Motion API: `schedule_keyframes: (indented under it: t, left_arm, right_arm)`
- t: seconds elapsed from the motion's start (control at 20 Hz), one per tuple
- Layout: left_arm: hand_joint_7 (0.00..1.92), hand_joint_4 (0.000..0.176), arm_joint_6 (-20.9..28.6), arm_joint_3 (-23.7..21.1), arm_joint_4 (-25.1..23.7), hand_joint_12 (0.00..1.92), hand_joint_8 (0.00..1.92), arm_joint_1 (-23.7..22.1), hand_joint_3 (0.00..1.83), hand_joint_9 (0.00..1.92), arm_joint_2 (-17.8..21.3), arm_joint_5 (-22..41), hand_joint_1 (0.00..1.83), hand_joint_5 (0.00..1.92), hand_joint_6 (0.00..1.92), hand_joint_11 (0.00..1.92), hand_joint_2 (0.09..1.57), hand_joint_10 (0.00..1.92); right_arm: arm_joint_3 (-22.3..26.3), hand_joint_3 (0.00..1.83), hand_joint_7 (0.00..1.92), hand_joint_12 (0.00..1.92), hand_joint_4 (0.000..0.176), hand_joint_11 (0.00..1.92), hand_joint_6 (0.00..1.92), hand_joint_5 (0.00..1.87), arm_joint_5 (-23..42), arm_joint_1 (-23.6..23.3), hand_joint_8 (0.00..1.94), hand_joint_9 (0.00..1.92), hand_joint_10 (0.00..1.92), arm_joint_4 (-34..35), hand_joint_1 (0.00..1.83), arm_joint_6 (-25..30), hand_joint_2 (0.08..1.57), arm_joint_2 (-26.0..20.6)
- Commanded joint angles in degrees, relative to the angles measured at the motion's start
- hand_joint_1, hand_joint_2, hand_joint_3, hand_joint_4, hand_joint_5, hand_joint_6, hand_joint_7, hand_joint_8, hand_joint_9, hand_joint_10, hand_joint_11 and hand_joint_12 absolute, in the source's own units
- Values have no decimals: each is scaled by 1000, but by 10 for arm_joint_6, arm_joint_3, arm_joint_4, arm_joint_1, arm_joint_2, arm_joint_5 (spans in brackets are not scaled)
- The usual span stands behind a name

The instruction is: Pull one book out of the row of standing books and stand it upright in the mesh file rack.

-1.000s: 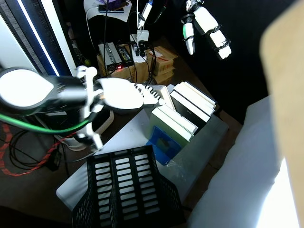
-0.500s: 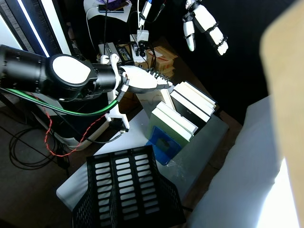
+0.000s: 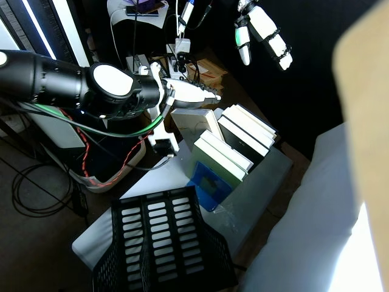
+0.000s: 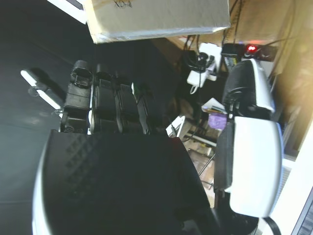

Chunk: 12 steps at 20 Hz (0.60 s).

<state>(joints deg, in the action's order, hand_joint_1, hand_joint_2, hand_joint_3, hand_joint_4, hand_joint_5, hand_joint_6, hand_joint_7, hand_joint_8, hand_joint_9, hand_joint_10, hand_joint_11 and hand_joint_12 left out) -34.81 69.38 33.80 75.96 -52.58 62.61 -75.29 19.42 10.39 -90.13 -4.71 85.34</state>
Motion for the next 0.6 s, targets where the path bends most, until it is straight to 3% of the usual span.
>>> schedule_keyframes:
  t: [0.0, 0.05, 0.1, 0.15, 0.2, 0.25, 0.3, 0.35, 0.4, 0.5, 0.55]
  left_arm:
    - [0, 29, 2, 5, 16, 0, 0, 0, 5, 0, 3, 68, 453, 23, 7, 0, 1331, 0]
    - [0, 22, 3, 5, 16, 0, 0, 0, 1, 0, 3, 68, 490, 35, 11, 0, 1325, 0]
    - [0, 17, 5, 6, 16, 0, 0, 0, 0, 0, 3, 68, 492, 44, 13, 0, 1318, 0]
    - [0, 16, 5, 6, 16, 0, 0, 0, 0, 0, 3, 68, 481, 60, 18, 0, 1304, 0]
    - [0, 13, 5, 6, 16, 0, 0, 1, 0, 0, 2, 68, 460, 66, 18, 0, 1300, 0]
    - [0, 12, 5, 7, 16, 0, 0, 1, 0, 0, 1, 68, 429, 57, 13, 0, 1299, 0]
    - [0, 13, 5, 7, 16, 0, 0, 1, 0, 0, 1, 67, 422, 55, 11, 0, 1297, 0]
    - [0, 13, 6, 8, 16, 0, 0, 1, 0, 0, 1, 67, 435, 45, 6, 0, 1281, 0]
    - [0, 15, 6, 8, 16, 0, 0, 1, 0, 0, 1, 67, 425, 27, 1, 0, 1255, 0]
    - [0, 0, 7, 8, 16, 0, 0, 1, 0, 0, 0, 67, 392, 27, 1, 0, 1245, 0]
    - [0, 0, 7, 8, 16, 0, 0, 1, 0, 0, 0, 67, 399, 22, 0, 0, 1264, 0]
  right_arm:
    - [-2, 0, 0, 0, 17, 0, 0, 0, 6, 0, 0, 0, 0, 9, 742, -2, 1023, -1]
    - [-5, 0, 0, 0, 17, 0, 0, 0, 2, 2, 0, 0, 0, 6, 767, -2, 991, 5]
    - [-7, 0, 0, 0, 0, 0, 0, 0, -2, 5, 0, 0, 0, 2, 773, -2, 939, 10]
    - [-13, 0, 0, 0, 11, 0, 0, 0, -8, 8, 0, 0, 0, 0, 837, -2, 863, 18]
    - [-16, 0, 0, 0, 0, 0, 0, 1, -9, 9, 0, 0, 0, 0, 875, -2, 831, 21]
    - [-18, 0, 0, 0, 0, 0, 0, 0, -9, 11, 0, 0, 0, 0, 836, -2, 870, 24]
    - [-20, 0, 7, 12, 30, 26, 0, 0, -11, 13, 2, 0, 0, -3, 806, -2, 886, 28]
    - [-21, 0, 58, 196, 40, 4, 0, 12, -12, 15, 5, 43, 0, -5, 813, -2, 929, 32]
    - [-22, 9, 127, 571, 50, 0, 10, 48, -12, 17, 9, 127, 26, -8, 814, -2, 1053, 35]
    - [-24, 32, 124, 464, 24, 0, 23, 99, -13, 18, 3, 111, 15, -9, 868, -2, 1213, 39]
    - [-24, 0, 87, 532, 10, 0, 9, 71, -13, 18, 0, 84, 4, -11, 859, -2, 1048, 40]
